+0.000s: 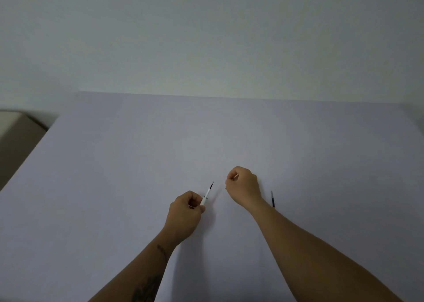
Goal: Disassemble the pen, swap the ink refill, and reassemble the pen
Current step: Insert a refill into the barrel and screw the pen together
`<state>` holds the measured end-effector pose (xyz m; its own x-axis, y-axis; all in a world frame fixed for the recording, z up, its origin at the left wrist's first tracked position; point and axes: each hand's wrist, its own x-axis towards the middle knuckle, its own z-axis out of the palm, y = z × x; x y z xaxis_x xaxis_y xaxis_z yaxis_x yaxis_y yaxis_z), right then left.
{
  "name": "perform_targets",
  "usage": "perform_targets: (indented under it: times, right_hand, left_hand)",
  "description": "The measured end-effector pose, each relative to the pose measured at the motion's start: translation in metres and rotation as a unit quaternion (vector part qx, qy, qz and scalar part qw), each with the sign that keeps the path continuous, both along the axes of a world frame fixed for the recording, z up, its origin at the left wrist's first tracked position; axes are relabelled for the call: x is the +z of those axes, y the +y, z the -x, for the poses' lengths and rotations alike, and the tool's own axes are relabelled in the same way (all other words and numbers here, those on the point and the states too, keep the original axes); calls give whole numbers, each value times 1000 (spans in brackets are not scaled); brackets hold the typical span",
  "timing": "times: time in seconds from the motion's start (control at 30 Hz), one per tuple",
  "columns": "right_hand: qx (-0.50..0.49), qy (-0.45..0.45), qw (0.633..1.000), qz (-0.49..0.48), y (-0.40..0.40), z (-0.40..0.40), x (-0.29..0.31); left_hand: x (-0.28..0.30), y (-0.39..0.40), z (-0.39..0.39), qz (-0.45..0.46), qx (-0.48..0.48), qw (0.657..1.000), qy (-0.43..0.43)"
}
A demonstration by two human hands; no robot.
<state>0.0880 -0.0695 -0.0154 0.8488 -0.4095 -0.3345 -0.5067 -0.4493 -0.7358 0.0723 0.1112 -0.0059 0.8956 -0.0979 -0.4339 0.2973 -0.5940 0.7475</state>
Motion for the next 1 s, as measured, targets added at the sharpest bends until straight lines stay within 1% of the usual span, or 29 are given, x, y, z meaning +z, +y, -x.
perform_targets:
  times: [0.03, 0.1, 0.13, 0.17, 0.3, 0.5, 0.63, 0.77, 0.87, 1.0]
  right_hand:
    - [-31, -23, 997, -61, 2, 2, 6]
    - [-70, -60, 981, -172, 6, 6, 19]
    - [-74, -76, 974, -201, 8, 8, 25]
    - [-71, -89, 971, -209, 9, 10, 30]
    - [-51, -109, 979, -163, 15, 16, 45]
    - [-43, -109, 985, -130, 23, 28, 53]
    - [-35, -89, 986, -133, 26, 35, 55]
    - [-69, -103, 984, -129, 22, 38, 62]
    - [-99, -115, 977, -149, 20, 38, 68]
    - [-95, -107, 977, -158, 21, 38, 69]
  left_hand:
    - [1, 1, 1, -1, -3, 1000, -1]
    - [2, 3, 3, -2, -11, 1000, -4]
    - [3, 3, 3, -3, -15, 1000, -6]
    - [4, 4, 4, -4, -19, 1000, -8]
    - [8, 2, 6, -1, -30, 999, -26]
    - [13, 2, 10, 9, -46, 998, -48]
    - [14, 5, 14, 18, -52, 997, -61]
    - [15, 10, 14, 34, -55, 996, -67]
    - [16, 11, 12, 39, -57, 995, -67]
    - [16, 11, 11, 43, -64, 995, -69]
